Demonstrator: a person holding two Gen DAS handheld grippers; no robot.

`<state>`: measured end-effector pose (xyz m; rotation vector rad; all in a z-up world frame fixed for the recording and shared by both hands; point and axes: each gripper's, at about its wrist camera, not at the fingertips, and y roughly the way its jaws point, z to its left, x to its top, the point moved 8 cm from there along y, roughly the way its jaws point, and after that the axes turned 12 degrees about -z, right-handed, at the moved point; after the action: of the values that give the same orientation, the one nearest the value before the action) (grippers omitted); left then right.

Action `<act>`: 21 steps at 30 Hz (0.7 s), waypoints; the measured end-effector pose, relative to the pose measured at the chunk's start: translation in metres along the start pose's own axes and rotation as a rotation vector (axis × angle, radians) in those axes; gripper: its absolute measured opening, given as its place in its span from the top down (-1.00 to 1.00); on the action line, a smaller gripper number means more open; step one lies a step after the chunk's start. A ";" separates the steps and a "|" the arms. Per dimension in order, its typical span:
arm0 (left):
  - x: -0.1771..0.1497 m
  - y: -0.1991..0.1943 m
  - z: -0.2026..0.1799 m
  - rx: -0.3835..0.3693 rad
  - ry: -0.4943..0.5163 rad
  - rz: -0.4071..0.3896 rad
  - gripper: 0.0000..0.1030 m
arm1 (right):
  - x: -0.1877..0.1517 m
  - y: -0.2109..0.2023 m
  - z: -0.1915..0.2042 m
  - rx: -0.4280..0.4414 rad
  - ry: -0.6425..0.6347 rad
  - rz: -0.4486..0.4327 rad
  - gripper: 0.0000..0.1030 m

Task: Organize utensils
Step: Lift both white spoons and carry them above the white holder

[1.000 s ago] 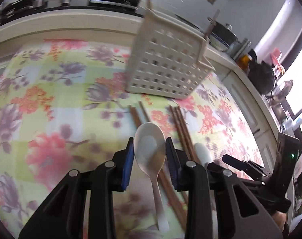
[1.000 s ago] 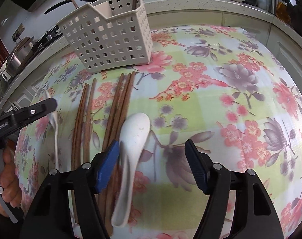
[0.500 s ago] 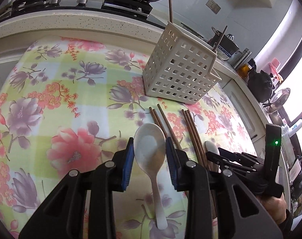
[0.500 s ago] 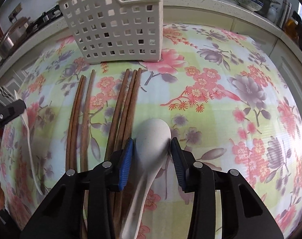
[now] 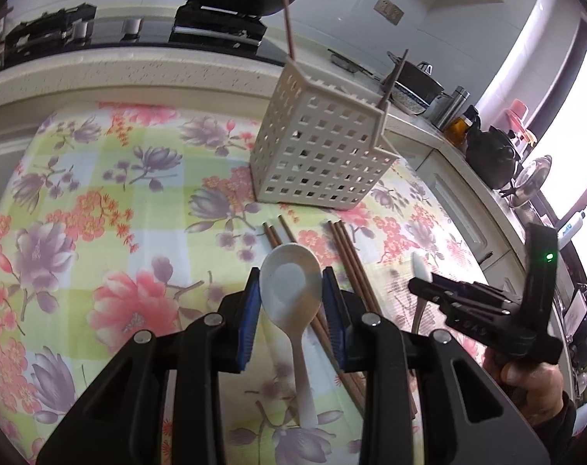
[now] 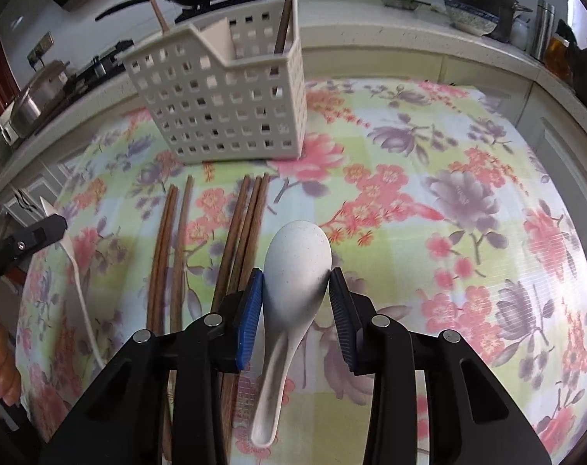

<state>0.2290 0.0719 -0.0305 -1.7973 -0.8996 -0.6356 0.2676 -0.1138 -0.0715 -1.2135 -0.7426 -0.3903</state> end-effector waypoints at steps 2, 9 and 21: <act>0.003 -0.003 -0.005 0.000 0.011 -0.009 0.41 | 0.005 -0.009 -0.001 0.004 0.009 -0.026 0.33; 0.010 -0.011 -0.018 0.001 0.039 -0.033 0.41 | 0.017 -0.039 -0.001 0.028 0.024 -0.103 0.36; 0.015 -0.018 -0.026 0.008 0.063 -0.046 0.41 | 0.021 -0.051 -0.004 0.041 0.037 -0.135 0.40</act>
<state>0.2225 0.0562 0.0003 -1.7445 -0.9021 -0.7134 0.2508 -0.1321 -0.0221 -1.1179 -0.7996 -0.5055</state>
